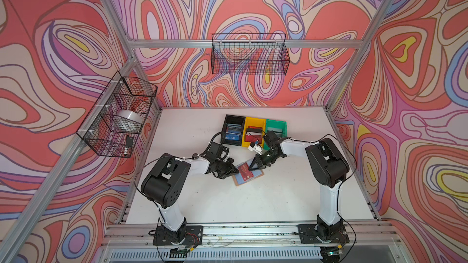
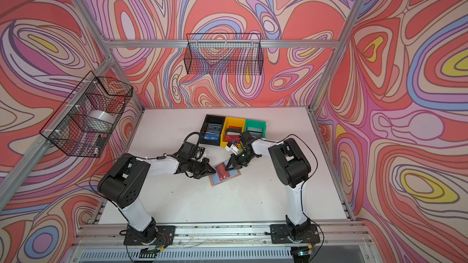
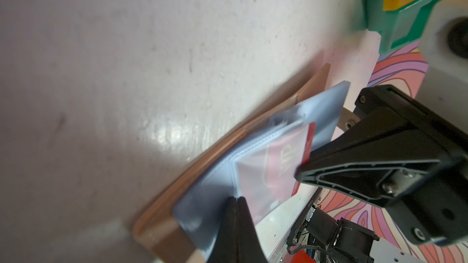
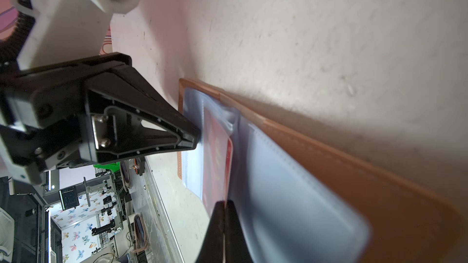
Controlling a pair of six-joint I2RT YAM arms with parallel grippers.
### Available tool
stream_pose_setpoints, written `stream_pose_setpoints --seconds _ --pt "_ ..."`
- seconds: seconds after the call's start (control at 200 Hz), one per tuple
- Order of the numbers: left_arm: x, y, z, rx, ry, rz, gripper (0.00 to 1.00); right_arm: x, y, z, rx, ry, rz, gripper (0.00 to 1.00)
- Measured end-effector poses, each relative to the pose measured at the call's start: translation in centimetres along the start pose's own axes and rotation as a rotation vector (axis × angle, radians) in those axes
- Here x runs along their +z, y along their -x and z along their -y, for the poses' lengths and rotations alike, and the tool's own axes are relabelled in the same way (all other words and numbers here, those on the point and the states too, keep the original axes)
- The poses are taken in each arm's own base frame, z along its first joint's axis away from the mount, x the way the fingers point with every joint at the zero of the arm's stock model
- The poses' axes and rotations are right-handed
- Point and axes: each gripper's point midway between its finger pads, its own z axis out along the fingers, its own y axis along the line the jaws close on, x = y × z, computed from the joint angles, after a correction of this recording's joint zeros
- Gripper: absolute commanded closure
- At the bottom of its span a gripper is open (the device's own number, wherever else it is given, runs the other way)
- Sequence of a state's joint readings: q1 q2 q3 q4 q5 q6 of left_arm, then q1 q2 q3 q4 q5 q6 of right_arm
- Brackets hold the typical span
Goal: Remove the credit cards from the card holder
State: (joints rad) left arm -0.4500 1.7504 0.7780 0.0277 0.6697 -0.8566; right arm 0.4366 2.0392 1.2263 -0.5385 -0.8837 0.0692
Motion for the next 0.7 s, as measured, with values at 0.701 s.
stream_pose_setpoints --seconds 0.701 --pt "0.5 -0.2 2.5 0.03 -0.054 -0.015 1.0 -0.1 0.3 -0.3 0.045 0.053 0.023 0.96"
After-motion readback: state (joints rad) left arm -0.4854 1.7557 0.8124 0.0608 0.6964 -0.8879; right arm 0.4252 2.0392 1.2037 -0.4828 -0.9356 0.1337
